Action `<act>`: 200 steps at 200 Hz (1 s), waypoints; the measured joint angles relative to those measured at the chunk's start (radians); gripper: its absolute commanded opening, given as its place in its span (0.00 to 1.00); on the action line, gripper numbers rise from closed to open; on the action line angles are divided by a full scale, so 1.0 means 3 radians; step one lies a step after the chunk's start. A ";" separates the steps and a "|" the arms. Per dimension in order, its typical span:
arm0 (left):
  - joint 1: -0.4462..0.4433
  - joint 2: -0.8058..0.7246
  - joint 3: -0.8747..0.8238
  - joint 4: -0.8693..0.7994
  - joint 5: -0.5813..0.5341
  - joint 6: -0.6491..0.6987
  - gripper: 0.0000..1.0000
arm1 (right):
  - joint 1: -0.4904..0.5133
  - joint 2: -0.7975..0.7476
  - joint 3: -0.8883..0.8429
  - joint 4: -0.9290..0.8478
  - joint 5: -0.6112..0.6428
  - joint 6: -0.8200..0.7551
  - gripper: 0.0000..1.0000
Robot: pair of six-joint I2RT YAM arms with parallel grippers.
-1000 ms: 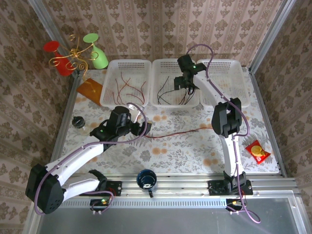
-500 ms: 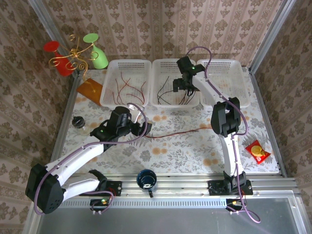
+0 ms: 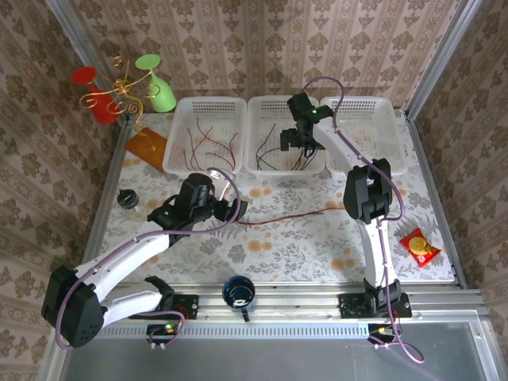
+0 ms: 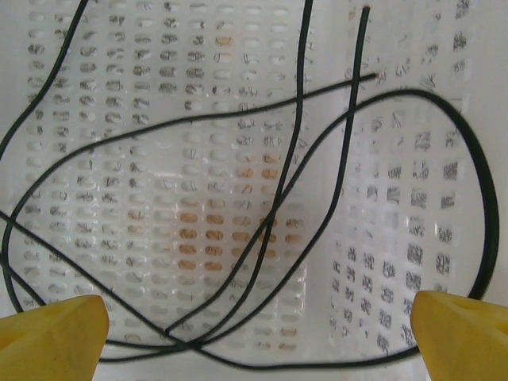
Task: Untangle the cables
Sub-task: Place the cable in the container, then untie the cable.
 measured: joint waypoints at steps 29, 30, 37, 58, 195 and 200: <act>-0.0003 0.0066 0.0028 -0.0053 -0.0001 0.0000 0.92 | 0.0029 -0.0552 -0.0534 0.0075 -0.0061 0.0081 0.97; -0.0003 0.0070 0.0029 -0.0055 -0.0001 0.0001 0.92 | 0.0029 -0.0591 -0.0562 0.0078 -0.0060 0.0086 0.97; -0.0008 0.0080 0.0032 -0.0066 -0.0001 0.0001 0.92 | 0.0028 -0.0782 -0.0692 0.0111 -0.0070 0.0106 0.97; -0.0033 0.0085 0.0033 -0.0070 0.0001 0.0003 0.92 | -0.0032 -0.1380 -0.1033 0.0206 -0.0099 0.0178 0.97; -0.0350 0.0380 0.0034 0.0122 0.0013 0.0231 0.92 | -0.0305 -0.3038 -0.3643 0.0237 0.0233 0.1902 0.85; -0.0355 0.0381 0.0034 0.0135 0.0017 0.0244 0.92 | -0.0304 -0.3044 -0.3693 0.0262 0.0231 0.1976 0.84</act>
